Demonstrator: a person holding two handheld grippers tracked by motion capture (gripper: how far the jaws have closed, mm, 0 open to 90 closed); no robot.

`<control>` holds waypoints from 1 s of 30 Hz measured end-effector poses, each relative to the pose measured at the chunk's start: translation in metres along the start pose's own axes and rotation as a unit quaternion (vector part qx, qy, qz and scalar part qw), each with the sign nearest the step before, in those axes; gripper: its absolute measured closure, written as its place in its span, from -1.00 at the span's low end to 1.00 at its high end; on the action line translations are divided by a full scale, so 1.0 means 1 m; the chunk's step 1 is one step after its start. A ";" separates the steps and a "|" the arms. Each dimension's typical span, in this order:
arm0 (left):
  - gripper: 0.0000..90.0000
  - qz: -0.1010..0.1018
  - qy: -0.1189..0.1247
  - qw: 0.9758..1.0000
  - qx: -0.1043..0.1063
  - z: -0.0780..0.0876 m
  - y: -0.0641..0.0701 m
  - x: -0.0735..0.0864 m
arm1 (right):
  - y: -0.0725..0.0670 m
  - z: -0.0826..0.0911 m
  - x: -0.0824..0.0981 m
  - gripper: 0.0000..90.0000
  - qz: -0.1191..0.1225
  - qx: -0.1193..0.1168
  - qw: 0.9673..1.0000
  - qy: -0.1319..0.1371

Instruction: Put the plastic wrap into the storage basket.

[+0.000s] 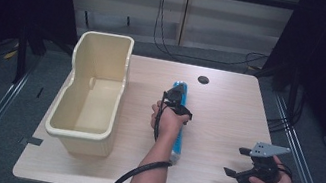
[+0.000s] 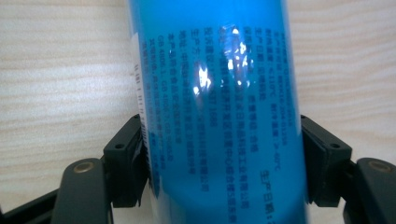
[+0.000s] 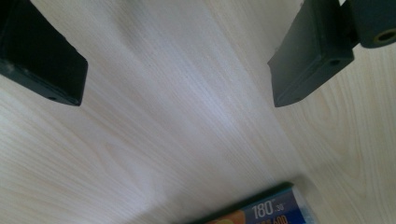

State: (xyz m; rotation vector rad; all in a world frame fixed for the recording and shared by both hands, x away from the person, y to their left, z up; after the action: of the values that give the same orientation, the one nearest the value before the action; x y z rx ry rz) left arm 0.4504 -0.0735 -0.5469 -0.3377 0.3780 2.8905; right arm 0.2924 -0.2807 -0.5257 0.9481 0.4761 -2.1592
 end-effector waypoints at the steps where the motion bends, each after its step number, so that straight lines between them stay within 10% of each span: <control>1: -0.33 -0.007 -0.006 1.000 -0.005 0.001 -0.001 0.001 | 0.000 0.000 0.000 -0.91 0.000 0.000 1.000 0.000; 11: -0.29 -0.071 -0.041 0.996 -0.021 0.017 -0.011 0.013 | 0.000 0.000 -0.001 -0.91 -0.004 -0.004 1.000 0.005; 30: -0.28 -0.093 -0.041 0.995 0.000 0.077 -0.002 0.011 | 0.001 0.003 -0.004 -0.91 -0.009 -0.001 1.000 0.014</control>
State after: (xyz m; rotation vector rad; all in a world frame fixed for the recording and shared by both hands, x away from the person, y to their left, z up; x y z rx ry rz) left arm 0.4255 -0.0480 -0.4772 -0.2381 0.3153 2.7113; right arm 0.2932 -0.2812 -0.5211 0.9785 0.5025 -2.1637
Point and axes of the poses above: each handheld gripper's, and its own axes: z roughly backward along the jaws, x roughly out of its underside, y roughly to its right, the point moved 8 cm from there along -z, roughly forward along the jaws
